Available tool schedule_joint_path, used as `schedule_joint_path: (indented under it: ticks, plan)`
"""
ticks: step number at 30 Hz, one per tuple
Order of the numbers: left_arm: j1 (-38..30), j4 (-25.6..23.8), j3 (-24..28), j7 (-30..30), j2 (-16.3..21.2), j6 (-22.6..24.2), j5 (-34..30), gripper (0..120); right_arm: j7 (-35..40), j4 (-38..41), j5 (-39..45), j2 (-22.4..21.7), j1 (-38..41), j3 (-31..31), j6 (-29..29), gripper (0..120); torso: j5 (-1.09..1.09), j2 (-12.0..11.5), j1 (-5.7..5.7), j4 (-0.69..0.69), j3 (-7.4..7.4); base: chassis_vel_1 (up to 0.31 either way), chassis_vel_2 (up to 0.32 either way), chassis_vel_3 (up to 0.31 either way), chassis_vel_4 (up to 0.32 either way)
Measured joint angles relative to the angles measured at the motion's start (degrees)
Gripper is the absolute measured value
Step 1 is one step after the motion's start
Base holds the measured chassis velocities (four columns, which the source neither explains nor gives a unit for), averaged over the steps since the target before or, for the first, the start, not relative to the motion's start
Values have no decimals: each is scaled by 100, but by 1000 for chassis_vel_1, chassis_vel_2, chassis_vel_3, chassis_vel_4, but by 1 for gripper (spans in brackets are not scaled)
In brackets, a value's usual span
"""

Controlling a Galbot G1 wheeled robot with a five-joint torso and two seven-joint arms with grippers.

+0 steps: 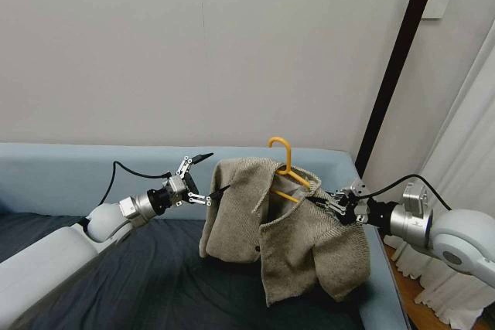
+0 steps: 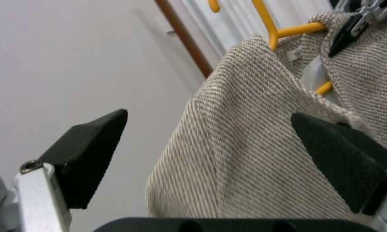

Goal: Pick up the clothes from the sofa and hang them on the clothes hanger.

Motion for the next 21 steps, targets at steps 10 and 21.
schedule_joint_path:
  ticks: [10,21]
  plan:
    - [1806,-1300,-886,-1756,-587,864,32,100,1420,356,464,254,-81,267,-557,8,0,0,0,0,0,0,0,0,0]
    - [1635,-1385,-213,-2665,-1407,1585,99,99,2058,834,871,296,-137,366,-912,8,0,0,0,-1,0,0,0,0,0]
